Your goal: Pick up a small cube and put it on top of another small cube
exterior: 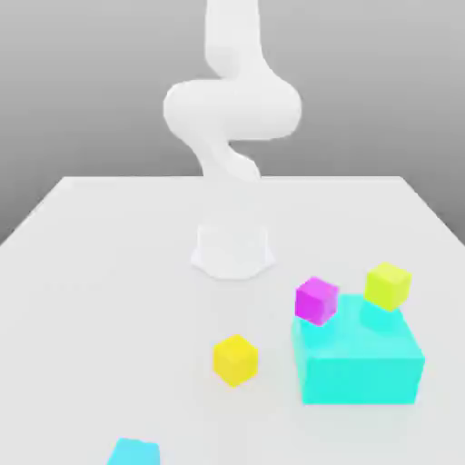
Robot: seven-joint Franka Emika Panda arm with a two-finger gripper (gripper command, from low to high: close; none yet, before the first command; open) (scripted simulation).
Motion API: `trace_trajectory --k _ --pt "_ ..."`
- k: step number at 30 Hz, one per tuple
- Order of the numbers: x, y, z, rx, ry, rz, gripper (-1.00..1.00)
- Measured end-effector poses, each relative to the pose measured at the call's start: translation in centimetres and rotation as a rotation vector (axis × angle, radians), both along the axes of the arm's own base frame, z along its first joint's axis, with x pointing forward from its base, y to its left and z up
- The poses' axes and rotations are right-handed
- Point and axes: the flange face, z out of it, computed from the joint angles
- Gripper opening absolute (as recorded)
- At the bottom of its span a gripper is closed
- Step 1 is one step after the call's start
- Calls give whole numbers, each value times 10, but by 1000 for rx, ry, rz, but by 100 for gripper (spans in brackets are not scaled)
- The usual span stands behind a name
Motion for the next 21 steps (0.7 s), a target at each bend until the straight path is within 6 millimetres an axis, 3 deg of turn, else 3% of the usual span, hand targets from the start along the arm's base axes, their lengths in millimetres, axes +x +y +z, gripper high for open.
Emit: trace_trajectory --k 5,11,16,21 --pt "60 -17 -68 20 129 -15 0" --pt "113 -39 -160 39 279 -39 0" --pt "142 -58 -244 50 402 -64 0" --pt "155 -80 -333 57 526 -98 0"
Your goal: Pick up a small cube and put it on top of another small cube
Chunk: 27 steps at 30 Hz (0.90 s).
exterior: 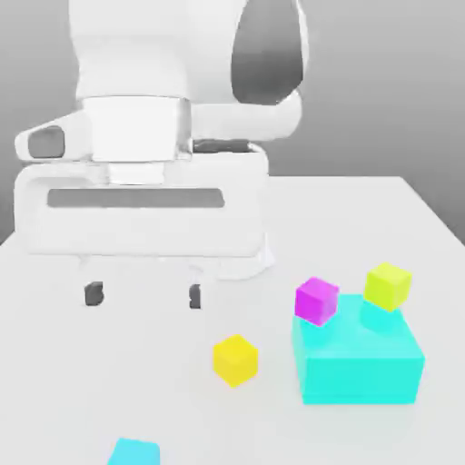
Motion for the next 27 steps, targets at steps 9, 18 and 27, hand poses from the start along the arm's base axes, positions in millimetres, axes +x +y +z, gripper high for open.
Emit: trace_trajectory --k 9,18,27 --pt "-11 -29 -159 -6 202 -38 0" --pt "-13 -30 -213 -6 212 -40 -100" --pt "-18 25 -133 9 208 91 -100"
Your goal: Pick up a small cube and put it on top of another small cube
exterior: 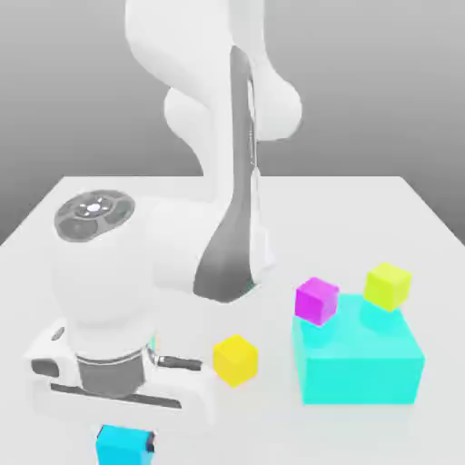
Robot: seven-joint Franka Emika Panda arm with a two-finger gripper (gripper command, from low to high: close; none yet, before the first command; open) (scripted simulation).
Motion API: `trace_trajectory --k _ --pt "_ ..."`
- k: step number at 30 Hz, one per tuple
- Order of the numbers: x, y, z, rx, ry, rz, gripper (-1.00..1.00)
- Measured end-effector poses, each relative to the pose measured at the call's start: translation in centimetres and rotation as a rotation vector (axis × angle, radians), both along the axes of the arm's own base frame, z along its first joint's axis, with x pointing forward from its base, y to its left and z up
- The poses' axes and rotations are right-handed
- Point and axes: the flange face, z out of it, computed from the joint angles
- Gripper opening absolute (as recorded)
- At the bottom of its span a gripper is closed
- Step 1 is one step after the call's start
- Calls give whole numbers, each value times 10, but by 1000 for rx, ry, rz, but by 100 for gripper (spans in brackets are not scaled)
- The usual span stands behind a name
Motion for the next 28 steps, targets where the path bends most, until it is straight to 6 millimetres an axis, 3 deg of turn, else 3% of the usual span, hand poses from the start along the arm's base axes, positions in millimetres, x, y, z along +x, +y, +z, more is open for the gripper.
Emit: trace_trajectory --k 5,6,9,15,19,21,25,26,28 --pt "-32 113 44 41 -5 292 -100" --pt "-43 143 52 46 -6 372 -100" --pt "-81 203 74 52 -6 563 -100" --pt "-166 271 107 34 -10 882 -100" --pt "-232 304 120 -3 -13 1110 -100" --pt "-250 311 112 -18 -14 1173 -100" --pt "-255 313 69 -25 -15 1193 -100" --pt "-256 312 61 -25 -15 1193 100" --pt "-256 312 61 -25 -15 1193 100"
